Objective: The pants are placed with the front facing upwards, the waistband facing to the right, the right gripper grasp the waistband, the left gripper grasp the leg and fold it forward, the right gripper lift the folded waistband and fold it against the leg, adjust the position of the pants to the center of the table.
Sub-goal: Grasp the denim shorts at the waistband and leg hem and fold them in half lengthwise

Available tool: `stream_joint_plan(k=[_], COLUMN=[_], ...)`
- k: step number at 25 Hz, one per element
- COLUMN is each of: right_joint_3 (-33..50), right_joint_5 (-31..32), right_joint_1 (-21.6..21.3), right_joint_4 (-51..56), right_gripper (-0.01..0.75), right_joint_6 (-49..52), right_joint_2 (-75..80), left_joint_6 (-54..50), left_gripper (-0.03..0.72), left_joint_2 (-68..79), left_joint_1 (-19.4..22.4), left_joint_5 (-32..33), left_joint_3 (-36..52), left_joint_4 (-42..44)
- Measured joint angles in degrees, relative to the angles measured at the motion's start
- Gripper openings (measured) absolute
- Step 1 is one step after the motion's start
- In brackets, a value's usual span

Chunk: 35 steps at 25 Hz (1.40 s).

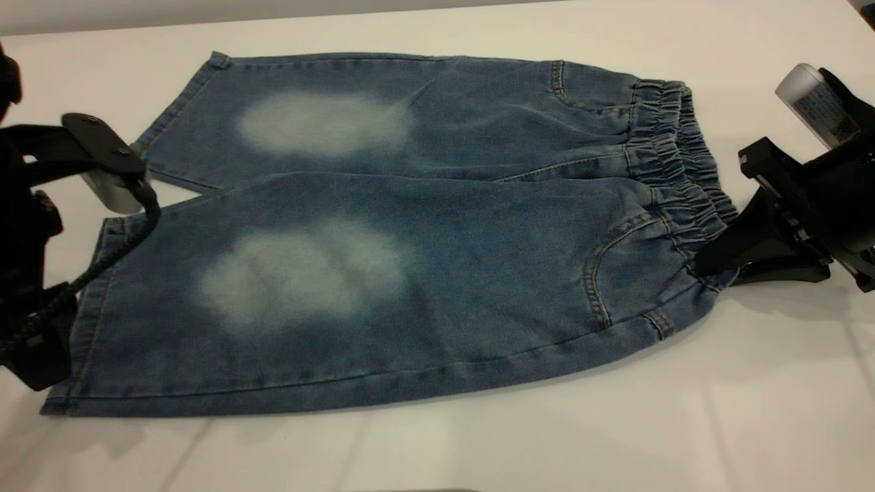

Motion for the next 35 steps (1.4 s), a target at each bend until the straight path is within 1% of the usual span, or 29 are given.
stream_joint_plan(k=[4, 10, 21, 23, 26, 29, 32, 34, 35], right_joint_3=[0.0, 0.0, 0.0, 0.0, 0.0, 0.0, 0.0, 0.0, 0.0], right_joint_5=[0.2, 0.3, 0.3, 0.3, 0.4, 0.5, 0.9, 1.3, 1.3], right_joint_1=[0.0, 0.0, 0.0, 0.0, 0.0, 0.0, 0.0, 0.0, 0.0], right_joint_4=[0.1, 0.1, 0.2, 0.2, 0.2, 0.2, 0.2, 0.2, 0.2], right_gripper=[0.045, 0.048, 0.050, 0.050, 0.050, 0.052, 0.052, 0.054, 0.055], right_joint_6=[-0.6, -1.0, -1.0, -1.0, -1.0, -1.0, -1.0, -1.1, -1.1], right_joint_2=[0.0, 0.0, 0.0, 0.0, 0.0, 0.0, 0.0, 0.0, 0.0], left_joint_6=[2.2, 2.7, 2.7, 2.7, 2.6, 0.0, -4.8, -8.1, -9.4], left_gripper=[0.515, 0.515, 0.514, 0.497, 0.419, 0.274, 0.148, 0.105, 0.097], left_joint_2=[2.1, 4.7, 9.7, 10.0, 10.3, 10.4, 10.5, 10.5, 10.5], left_joint_1=[-0.7, -2.2, -2.2, -2.2, -2.2, -2.2, -2.2, -2.2, -2.2], left_joint_5=[-2.8, -3.8, -4.9, -4.8, -5.0, -5.5, -5.9, -5.9, -5.9], left_joint_3=[-0.1, -0.1, -0.2, -0.6, -0.7, -0.8, -0.8, -0.8, -0.8], left_joint_4=[0.1, 0.2, 0.5, 0.6, 1.7, 4.7, 7.8, 8.9, 9.0])
